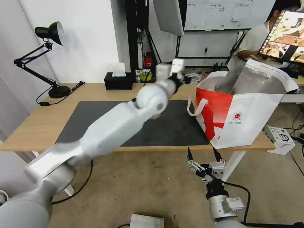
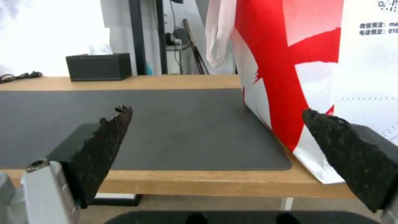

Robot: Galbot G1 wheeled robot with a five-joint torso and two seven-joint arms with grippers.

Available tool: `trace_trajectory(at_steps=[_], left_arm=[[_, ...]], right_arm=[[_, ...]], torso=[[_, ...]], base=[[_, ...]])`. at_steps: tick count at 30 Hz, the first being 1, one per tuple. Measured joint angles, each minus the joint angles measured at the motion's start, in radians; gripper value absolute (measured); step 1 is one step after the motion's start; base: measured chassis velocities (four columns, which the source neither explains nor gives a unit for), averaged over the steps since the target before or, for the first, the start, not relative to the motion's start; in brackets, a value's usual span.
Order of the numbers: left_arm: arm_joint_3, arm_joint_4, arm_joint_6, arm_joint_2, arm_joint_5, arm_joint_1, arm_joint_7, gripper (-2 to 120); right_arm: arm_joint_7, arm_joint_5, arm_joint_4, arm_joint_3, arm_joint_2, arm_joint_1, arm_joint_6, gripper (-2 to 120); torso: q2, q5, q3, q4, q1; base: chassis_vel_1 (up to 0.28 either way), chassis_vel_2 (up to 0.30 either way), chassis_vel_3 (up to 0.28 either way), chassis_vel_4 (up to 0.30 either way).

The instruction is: Pick up the trash from the table and place it into the takeout bag.

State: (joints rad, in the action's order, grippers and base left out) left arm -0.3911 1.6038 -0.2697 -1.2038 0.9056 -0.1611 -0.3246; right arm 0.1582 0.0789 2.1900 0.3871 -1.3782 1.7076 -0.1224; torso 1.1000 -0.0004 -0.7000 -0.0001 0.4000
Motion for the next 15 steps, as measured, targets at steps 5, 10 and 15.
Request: trace_trajectory(at_steps=[5, 10, 15], left_arm=[[0.097, 0.093, 0.007, 0.115, -0.123, -0.133, 0.054, 100], [0.254, 0.192, 0.006, 0.220, -0.205, -0.342, 0.077, 100], [0.457, 0.298, 0.001, 0.266, -0.300, -0.600, 0.092, 100]], right_arm=[[0.000, 0.000, 0.000, 0.000, 0.000, 0.000, 0.000, 100], [0.000, 0.000, 0.000, 0.000, 0.000, 0.000, 0.000, 100], [0.000, 0.000, 0.000, 0.000, 0.000, 0.000, 0.000, 100]], torso=[[0.000, 0.0000, 0.000, -0.0001, 0.000], [0.000, 0.0000, 0.000, 0.0004, 0.000], [0.000, 0.0003, 0.000, 0.0004, 0.000]], base=[[0.000, 0.000, 0.000, 0.000], [0.000, 0.000, 0.000, 0.000], [0.000, 0.000, 0.000, 0.000]])
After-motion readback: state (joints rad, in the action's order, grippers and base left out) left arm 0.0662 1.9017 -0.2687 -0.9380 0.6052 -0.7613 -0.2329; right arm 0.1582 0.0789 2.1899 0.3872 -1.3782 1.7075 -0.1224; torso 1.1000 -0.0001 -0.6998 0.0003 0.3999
